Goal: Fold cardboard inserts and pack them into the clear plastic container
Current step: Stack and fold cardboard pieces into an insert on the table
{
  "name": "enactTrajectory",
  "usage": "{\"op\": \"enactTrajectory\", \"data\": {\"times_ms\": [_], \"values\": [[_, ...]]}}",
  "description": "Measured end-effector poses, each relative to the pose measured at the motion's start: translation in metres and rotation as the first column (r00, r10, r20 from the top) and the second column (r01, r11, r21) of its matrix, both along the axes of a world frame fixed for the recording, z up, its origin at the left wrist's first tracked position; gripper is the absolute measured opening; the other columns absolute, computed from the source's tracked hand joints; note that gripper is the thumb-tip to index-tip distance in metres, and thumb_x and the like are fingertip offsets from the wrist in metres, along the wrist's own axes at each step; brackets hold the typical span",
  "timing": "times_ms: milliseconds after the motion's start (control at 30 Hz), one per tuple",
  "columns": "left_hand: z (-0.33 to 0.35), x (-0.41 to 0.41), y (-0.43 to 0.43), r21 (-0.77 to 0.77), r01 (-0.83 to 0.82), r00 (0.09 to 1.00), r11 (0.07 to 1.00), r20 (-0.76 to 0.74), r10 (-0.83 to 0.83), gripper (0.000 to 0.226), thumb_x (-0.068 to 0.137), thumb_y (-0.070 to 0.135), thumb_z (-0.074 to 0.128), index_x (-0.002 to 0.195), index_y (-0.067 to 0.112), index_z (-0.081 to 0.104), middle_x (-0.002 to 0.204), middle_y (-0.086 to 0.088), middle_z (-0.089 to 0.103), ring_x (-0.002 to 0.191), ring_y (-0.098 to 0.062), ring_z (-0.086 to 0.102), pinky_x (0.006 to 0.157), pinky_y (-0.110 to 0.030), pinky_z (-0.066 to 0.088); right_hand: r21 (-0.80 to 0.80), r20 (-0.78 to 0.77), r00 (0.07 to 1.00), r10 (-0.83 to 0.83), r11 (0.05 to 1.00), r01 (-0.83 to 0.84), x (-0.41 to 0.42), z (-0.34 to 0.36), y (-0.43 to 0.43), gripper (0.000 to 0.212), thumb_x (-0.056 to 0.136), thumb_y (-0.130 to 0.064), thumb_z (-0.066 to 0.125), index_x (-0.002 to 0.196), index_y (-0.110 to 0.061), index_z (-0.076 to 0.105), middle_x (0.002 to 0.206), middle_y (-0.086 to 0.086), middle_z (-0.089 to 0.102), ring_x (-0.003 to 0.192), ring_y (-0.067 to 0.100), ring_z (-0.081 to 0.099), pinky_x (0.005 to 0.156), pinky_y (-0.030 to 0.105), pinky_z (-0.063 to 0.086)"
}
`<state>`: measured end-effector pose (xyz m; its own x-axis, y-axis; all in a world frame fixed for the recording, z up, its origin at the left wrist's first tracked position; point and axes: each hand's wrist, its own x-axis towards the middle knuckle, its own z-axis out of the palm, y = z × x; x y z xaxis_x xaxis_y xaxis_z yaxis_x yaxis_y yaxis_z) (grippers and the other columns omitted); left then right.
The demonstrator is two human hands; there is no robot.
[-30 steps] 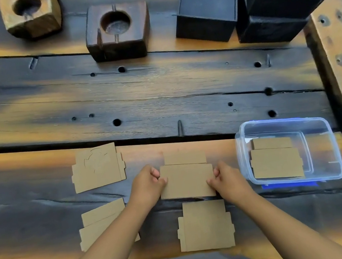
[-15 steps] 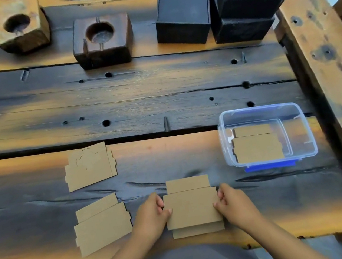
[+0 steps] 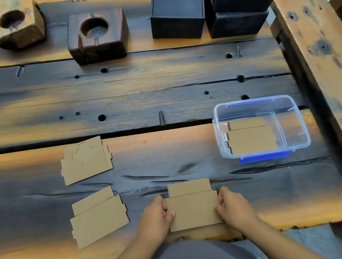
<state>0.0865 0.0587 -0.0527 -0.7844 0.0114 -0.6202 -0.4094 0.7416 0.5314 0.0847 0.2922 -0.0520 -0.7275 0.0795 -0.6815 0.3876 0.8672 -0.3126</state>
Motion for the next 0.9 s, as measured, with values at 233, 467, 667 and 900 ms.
{"op": "enactTrajectory", "data": {"times_ms": [233,467,667,900], "values": [[-0.007,-0.003,0.001,-0.038,0.077,0.995,0.996,-0.062,-0.08,0.022,0.086,0.027,0.063,0.085,0.019,0.043,0.07,0.008,0.05,0.063,-0.008,0.045,0.054,-0.022,0.032,-0.007,0.003,1.0,0.002,1.0,-0.002,0.0,-0.008,0.006,0.013,0.086,-0.023,0.053,0.083,-0.017,0.042,0.087,0.007,0.068,0.087,0.031,0.063,0.064,0.034,0.041],[-0.013,0.001,-0.004,-0.069,0.034,0.998,0.997,-0.047,-0.037,0.022,0.085,0.029,0.065,0.086,0.016,0.047,0.072,0.006,0.053,0.066,-0.01,0.048,0.056,-0.024,0.034,-0.048,-0.001,1.0,-0.006,0.999,0.006,-0.001,-0.009,0.004,0.011,0.087,-0.022,0.055,0.083,-0.018,0.045,0.084,0.004,0.068,0.085,0.028,0.063,0.069,0.036,0.046],[-0.018,0.006,-0.003,-0.116,-0.006,1.0,0.993,-0.026,0.003,0.026,0.084,0.037,0.065,0.084,0.022,0.044,0.072,0.01,0.052,0.066,-0.007,0.048,0.051,-0.022,0.03,-0.017,0.013,1.0,0.0,1.0,0.001,-0.004,-0.009,0.001,0.009,0.086,-0.024,0.052,0.084,-0.019,0.045,0.092,0.007,0.069,0.089,0.03,0.063,0.07,0.036,0.047],[-0.018,0.006,-0.004,-0.15,-0.106,0.993,0.983,-0.066,0.097,0.028,0.083,0.038,0.068,0.089,0.023,0.046,0.078,0.01,0.05,0.077,-0.014,0.051,0.062,-0.03,0.034,0.014,0.017,0.999,-0.046,0.999,0.046,-0.005,-0.008,0.003,0.011,0.083,-0.026,0.053,0.088,-0.017,0.048,0.092,0.005,0.067,0.09,0.028,0.063,0.068,0.035,0.045]]}}
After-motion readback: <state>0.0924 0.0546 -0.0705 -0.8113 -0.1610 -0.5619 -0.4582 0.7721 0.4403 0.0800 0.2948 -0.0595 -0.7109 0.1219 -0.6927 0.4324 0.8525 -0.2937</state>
